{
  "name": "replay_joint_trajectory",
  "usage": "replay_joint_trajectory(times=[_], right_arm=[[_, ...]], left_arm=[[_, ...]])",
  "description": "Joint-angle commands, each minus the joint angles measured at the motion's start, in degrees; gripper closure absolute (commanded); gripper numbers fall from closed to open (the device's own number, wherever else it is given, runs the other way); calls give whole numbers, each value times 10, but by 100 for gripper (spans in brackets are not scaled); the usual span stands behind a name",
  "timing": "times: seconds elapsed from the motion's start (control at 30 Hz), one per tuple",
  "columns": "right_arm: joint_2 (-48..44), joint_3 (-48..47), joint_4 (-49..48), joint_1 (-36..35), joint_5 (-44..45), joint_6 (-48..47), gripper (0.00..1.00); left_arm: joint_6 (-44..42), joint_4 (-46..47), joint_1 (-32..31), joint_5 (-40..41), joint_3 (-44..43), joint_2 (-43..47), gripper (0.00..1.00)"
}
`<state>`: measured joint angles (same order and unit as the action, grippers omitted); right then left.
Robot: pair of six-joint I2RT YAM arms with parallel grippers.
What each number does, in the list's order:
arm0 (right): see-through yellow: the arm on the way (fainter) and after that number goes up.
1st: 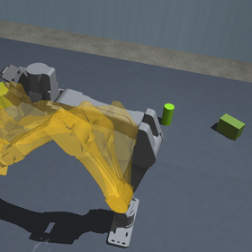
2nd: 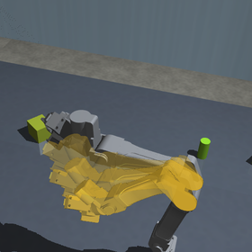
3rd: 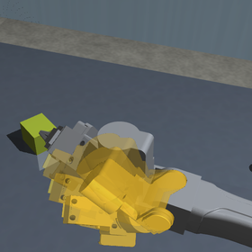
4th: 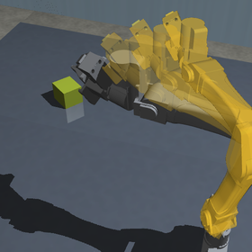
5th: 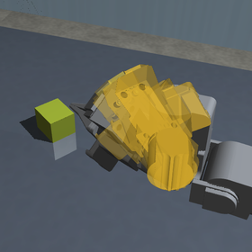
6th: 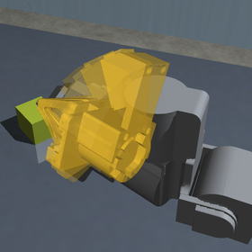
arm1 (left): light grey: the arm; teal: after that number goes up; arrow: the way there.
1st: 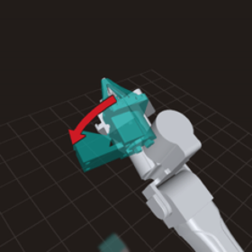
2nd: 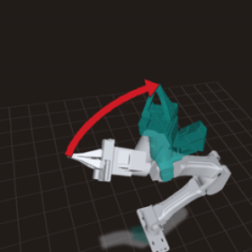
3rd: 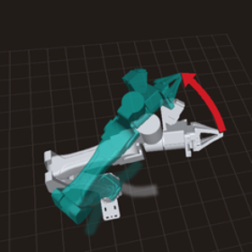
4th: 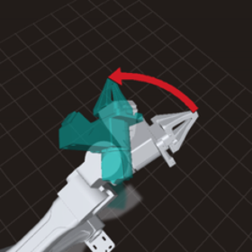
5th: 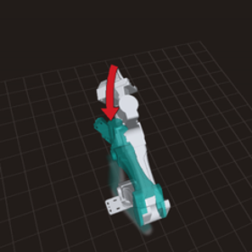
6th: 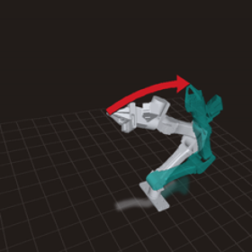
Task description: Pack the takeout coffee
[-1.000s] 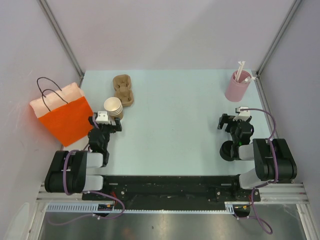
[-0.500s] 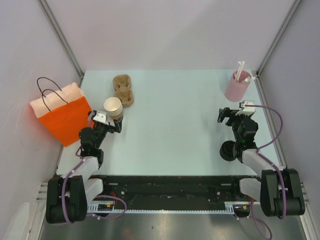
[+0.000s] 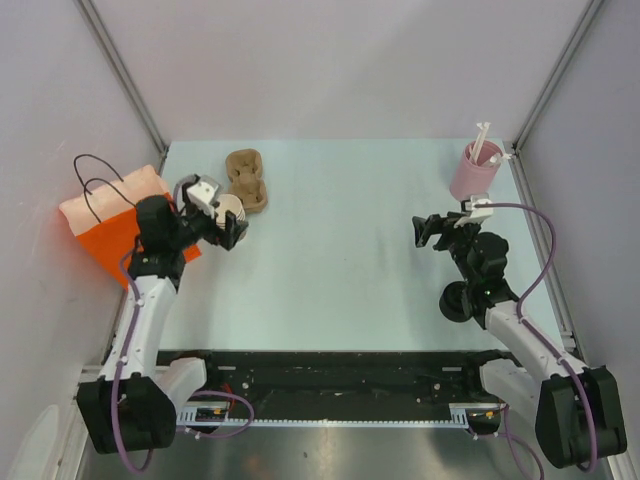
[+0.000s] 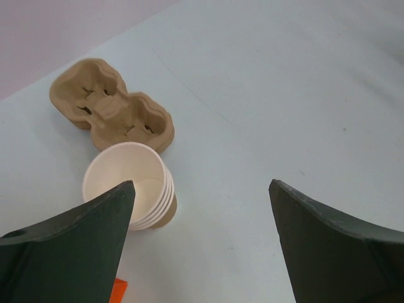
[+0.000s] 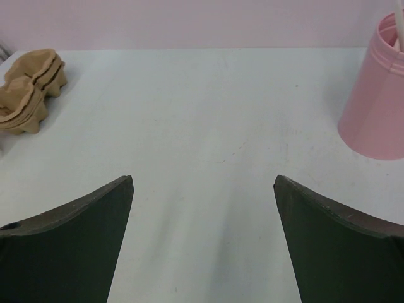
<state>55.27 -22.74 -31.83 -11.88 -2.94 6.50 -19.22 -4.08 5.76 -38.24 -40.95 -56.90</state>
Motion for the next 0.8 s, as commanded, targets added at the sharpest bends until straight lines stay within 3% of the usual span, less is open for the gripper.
replay_joint_trajectory(times=[0.0, 0.13, 0.27, 0.37, 0.5, 0.77], right_arm=[[-17, -69, 90, -4, -43, 24, 0], [-3, -135, 182, -4, -112, 36, 0], [54, -209, 286, -7, -149, 38, 1], [78, -241, 346, -8, -148, 41, 3], [101, -244, 356, -10, -156, 37, 3], [133, -244, 360, -11, -156, 22, 4]], left_arm=[[1, -208, 3, -15, -154, -17, 9], [13, -240, -38, 66, -222, -65, 15], [-14, -264, -102, 217, -280, -134, 15], [32, -271, -101, 311, -351, -201, 28], [59, -271, -93, 356, -423, -260, 37], [56, -280, -69, 358, -446, -356, 43]])
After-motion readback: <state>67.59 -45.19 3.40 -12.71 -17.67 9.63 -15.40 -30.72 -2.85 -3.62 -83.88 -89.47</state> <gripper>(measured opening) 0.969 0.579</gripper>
